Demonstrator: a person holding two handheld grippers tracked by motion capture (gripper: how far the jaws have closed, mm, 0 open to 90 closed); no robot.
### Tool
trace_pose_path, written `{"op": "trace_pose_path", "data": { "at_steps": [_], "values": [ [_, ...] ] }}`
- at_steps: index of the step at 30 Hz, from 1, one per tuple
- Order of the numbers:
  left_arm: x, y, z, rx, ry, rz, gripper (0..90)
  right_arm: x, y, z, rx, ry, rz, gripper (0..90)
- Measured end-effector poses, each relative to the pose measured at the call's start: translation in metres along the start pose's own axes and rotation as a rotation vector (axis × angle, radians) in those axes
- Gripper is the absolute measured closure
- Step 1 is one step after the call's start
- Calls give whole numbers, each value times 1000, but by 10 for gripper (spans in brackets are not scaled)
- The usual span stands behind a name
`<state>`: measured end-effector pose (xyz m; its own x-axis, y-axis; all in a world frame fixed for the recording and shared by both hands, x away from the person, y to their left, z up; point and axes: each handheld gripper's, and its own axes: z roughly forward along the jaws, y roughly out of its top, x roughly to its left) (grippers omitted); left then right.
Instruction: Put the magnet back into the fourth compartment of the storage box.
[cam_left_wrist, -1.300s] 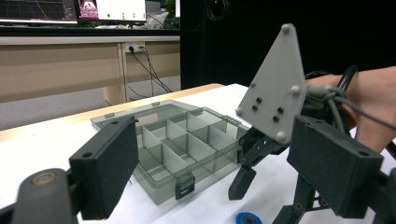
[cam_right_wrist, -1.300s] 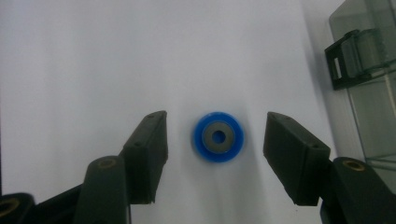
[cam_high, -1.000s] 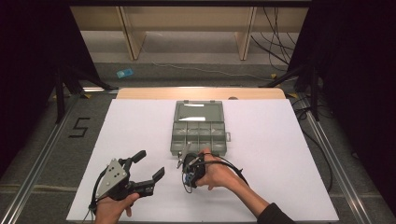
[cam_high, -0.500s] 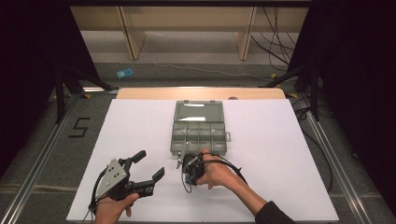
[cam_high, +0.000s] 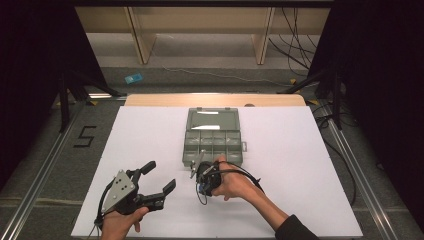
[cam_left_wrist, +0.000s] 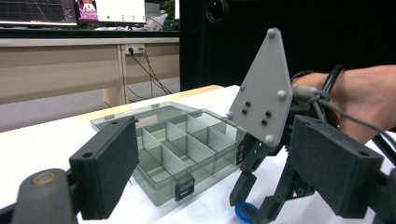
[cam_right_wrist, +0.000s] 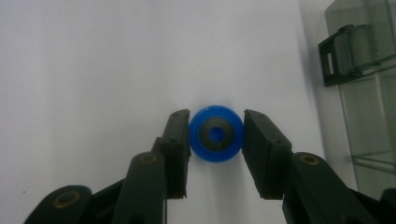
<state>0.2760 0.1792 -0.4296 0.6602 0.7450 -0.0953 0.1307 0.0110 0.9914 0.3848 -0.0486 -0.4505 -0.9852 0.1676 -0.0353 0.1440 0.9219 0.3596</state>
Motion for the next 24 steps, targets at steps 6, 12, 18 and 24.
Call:
{"op": "trace_pose_path", "data": {
  "at_steps": [6,12,18,24],
  "values": [
    [0,0,0,0,1,0,157,-4,-2,-11,-35,-10,11,628],
    [1,0,-1,-1,4,0,157,-10,-5,-24,-75,-24,24,628],
    [0,0,-1,-1,4,-1,157,-17,-12,-41,-112,-42,52,629],
    [1,0,-1,-2,6,0,157,-23,-15,-54,-148,-65,66,629]
  ]
}}
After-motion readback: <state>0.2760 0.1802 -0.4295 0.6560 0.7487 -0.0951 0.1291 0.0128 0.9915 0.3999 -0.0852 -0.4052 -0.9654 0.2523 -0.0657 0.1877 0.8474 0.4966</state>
